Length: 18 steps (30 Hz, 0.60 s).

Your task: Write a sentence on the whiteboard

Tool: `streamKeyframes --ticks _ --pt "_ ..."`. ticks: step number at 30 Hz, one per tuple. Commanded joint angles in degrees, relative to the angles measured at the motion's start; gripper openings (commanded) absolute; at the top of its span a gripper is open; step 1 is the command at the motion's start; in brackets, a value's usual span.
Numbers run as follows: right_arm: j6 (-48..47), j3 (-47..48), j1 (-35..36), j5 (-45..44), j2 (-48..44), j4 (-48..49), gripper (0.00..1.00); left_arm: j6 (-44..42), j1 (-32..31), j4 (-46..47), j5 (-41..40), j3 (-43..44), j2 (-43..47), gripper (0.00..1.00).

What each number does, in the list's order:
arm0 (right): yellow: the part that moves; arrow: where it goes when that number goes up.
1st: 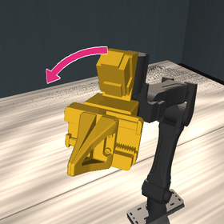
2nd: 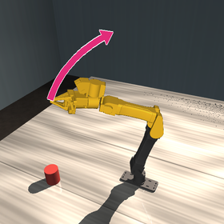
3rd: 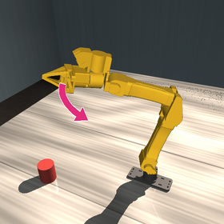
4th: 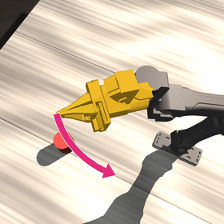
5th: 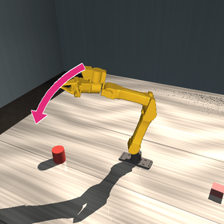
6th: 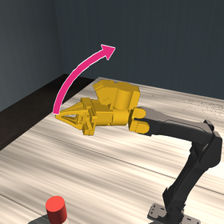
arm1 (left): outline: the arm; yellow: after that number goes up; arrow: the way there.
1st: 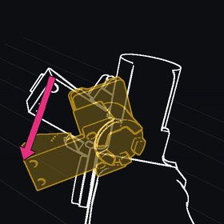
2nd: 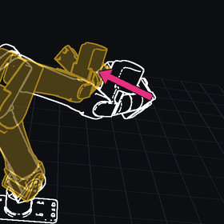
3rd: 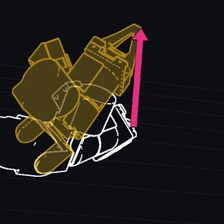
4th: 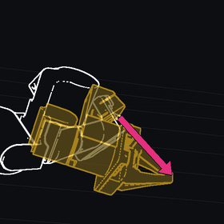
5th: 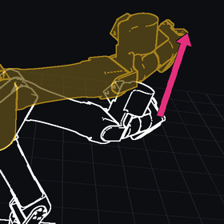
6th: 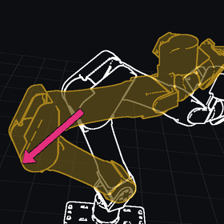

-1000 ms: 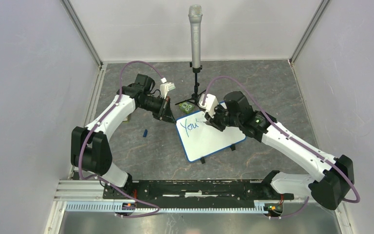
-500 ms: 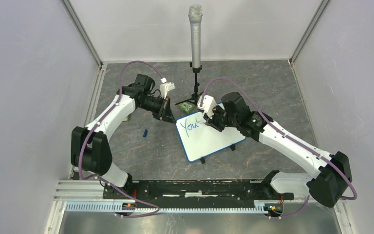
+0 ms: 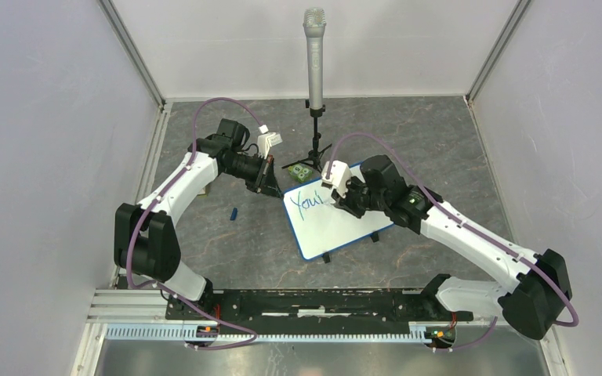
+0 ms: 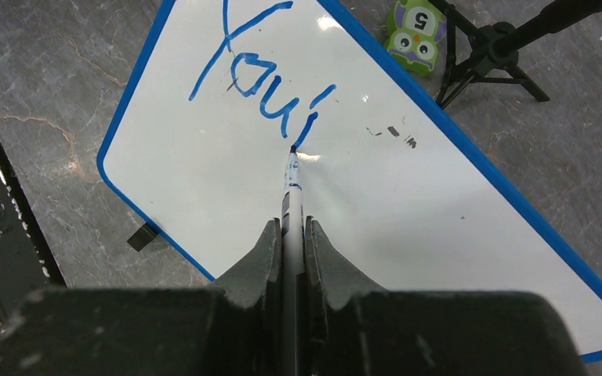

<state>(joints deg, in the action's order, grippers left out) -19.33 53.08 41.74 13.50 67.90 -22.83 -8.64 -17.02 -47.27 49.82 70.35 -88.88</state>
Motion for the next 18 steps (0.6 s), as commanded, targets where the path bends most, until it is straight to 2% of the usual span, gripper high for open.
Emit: streamKeyframes --ticks 1,18 --pt "-0.27 -1.01 -0.43 -0.19 -0.48 -0.20 0.00 -1.59 -0.12 -0.02 1.42 0.67 0.63 0.03" --pt "-0.34 4.52 -0.77 -1.65 2.02 0.92 0.00 -1.68 -0.10 -0.02 1.26 0.47 0.50 0.02"
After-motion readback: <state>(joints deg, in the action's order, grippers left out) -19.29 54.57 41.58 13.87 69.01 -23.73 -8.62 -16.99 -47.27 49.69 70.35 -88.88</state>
